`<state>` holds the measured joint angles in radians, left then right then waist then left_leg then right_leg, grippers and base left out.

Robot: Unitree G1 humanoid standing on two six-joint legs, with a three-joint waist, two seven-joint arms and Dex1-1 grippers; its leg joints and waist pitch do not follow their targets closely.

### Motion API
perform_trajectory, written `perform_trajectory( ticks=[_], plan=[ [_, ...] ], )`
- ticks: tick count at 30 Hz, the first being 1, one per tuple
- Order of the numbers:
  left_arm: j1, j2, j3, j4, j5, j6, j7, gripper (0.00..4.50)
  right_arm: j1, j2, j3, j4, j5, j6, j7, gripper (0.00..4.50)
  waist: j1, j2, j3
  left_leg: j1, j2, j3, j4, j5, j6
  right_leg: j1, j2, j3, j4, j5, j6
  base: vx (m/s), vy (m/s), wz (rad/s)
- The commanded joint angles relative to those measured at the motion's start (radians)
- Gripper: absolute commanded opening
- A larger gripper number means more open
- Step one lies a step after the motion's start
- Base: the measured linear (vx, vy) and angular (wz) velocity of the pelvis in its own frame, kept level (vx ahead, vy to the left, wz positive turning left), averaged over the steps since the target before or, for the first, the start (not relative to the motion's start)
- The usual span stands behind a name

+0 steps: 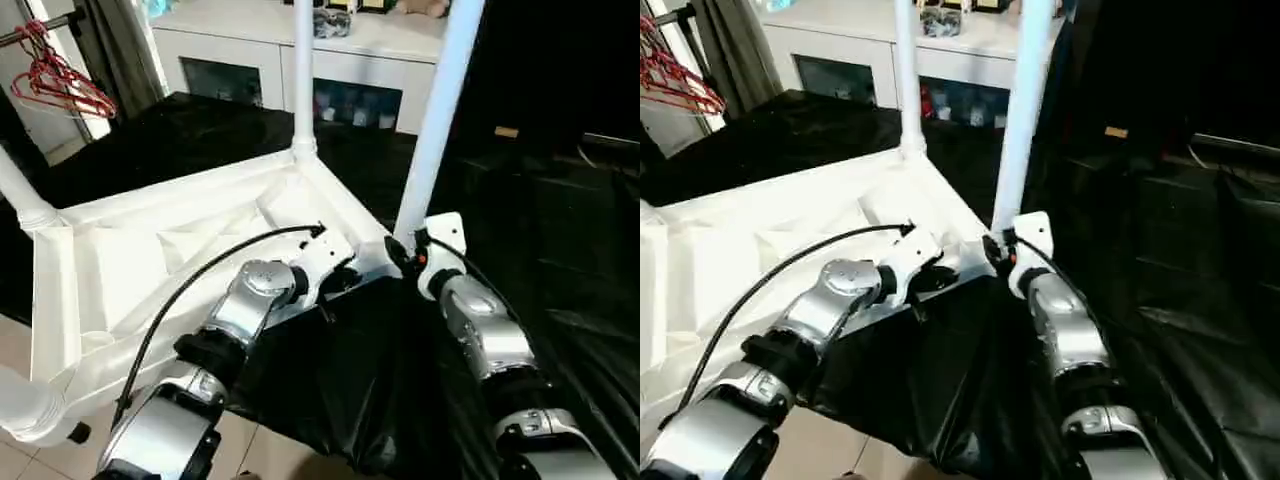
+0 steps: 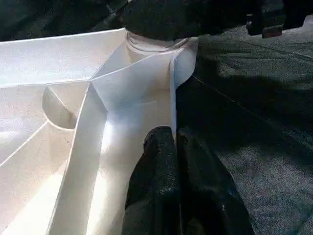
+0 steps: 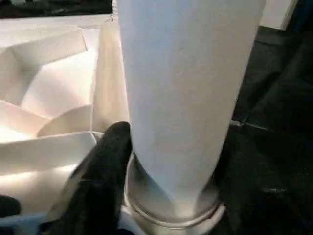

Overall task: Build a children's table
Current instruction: Rotate leg to tighten

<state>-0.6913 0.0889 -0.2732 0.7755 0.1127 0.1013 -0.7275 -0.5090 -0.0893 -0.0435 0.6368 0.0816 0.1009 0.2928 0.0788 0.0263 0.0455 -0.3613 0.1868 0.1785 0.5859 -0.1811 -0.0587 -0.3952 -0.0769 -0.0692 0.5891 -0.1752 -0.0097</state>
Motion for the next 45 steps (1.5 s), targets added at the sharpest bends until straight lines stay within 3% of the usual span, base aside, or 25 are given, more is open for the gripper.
perform_trajectory(
  ticks=[1, 6, 8, 15, 22, 26, 32, 40, 45],
  plan=[
    [-0.044, -0.029, -0.015, -0.014, 0.000, -0.033, 0.011, 0.00, 0.017, 0.048, 0.058, 0.051, 0.012, 0.046, 0.060, 2.97, -0.004, 0.003, -0.051, 0.014, 0.039, -0.021, -0.086, -0.371, -0.002, 0.030, -0.072, 0.043, -0.094, -0.383, -0.156, 0.000, 0.000, 0.00],
    [-0.015, 0.013, -0.012, -0.034, -0.014, -0.060, -0.066, 0.00, 0.003, -0.015, 0.050, 0.058, -0.025, 0.000, 0.067, 3.20, -0.005, 0.004, -0.055, 0.011, 0.040, -0.020, -0.084, -0.345, -0.004, 0.033, -0.073, 0.046, -0.086, -0.330, -0.174, 0.000, 0.000, 0.00],
    [0.002, 0.034, -0.013, -0.053, -0.028, -0.074, -0.117, 0.00, -0.002, -0.044, 0.048, 0.056, -0.016, -0.005, 0.120, 3.20, -0.004, 0.002, -0.058, 0.004, 0.041, -0.017, -0.081, -0.302, 0.014, 0.040, -0.072, 0.046, -0.077, -0.262, -0.195, 0.000, 0.000, 0.00],
    [0.045, 0.103, -0.010, -0.125, -0.082, -0.088, -0.269, 0.00, 0.014, -0.166, 0.098, 0.002, -0.003, -0.017, 0.373, 3.20, 0.004, 0.000, -0.064, -0.002, 0.042, -0.010, -0.068, -0.193, 0.065, 0.047, -0.071, 0.044, -0.059, -0.120, -0.246, 0.000, 0.000, 0.00],
    [0.071, 0.167, -0.020, -0.173, -0.113, -0.096, -0.397, 0.00, 0.073, -0.250, 0.133, -0.120, 0.070, -0.007, 0.631, 3.20, 0.018, -0.002, -0.060, -0.001, 0.049, -0.007, -0.070, -0.210, 0.077, 0.046, -0.070, 0.043, -0.062, -0.173, -0.241, 0.000, 0.000, 0.00],
    [0.088, 0.204, -0.023, -0.206, -0.129, -0.074, -0.468, 0.00, 0.097, -0.289, 0.150, -0.147, 0.088, -0.014, 0.727, 2.93, 0.018, 0.000, -0.058, 0.003, 0.049, -0.008, -0.072, -0.244, 0.057, 0.042, -0.071, 0.044, -0.067, -0.241, -0.229, 0.000, 0.000, 0.00],
    [0.103, 0.229, -0.030, -0.240, -0.154, -0.050, -0.536, 0.00, 0.115, -0.309, 0.163, -0.192, 0.117, 0.021, 0.807, 2.59, 0.019, 0.003, -0.061, 0.001, 0.048, -0.008, -0.069, -0.211, 0.062, 0.043, -0.070, 0.043, -0.061, -0.186, -0.244, 0.000, 0.000, 0.00],
    [0.115, 0.248, -0.036, -0.266, -0.163, -0.023, -0.574, 0.00, 0.129, -0.321, 0.183, -0.218, 0.119, 0.037, 0.854, 2.52, 0.022, 0.002, -0.059, 0.002, 0.049, -0.009, -0.071, -0.231, 0.052, 0.042, -0.070, 0.043, -0.065, -0.227, -0.237, 0.000, 0.000, 0.00],
    [0.117, 0.252, -0.036, -0.272, -0.162, -0.009, -0.577, 0.00, 0.135, -0.318, 0.187, -0.225, 0.124, 0.043, 0.855, 2.51, 0.022, 0.001, -0.062, 0.001, 0.048, -0.009, -0.069, -0.207, 0.055, 0.044, -0.069, 0.043, -0.060, -0.189, -0.243, 0.000, 0.000, 0.00]
  ],
)
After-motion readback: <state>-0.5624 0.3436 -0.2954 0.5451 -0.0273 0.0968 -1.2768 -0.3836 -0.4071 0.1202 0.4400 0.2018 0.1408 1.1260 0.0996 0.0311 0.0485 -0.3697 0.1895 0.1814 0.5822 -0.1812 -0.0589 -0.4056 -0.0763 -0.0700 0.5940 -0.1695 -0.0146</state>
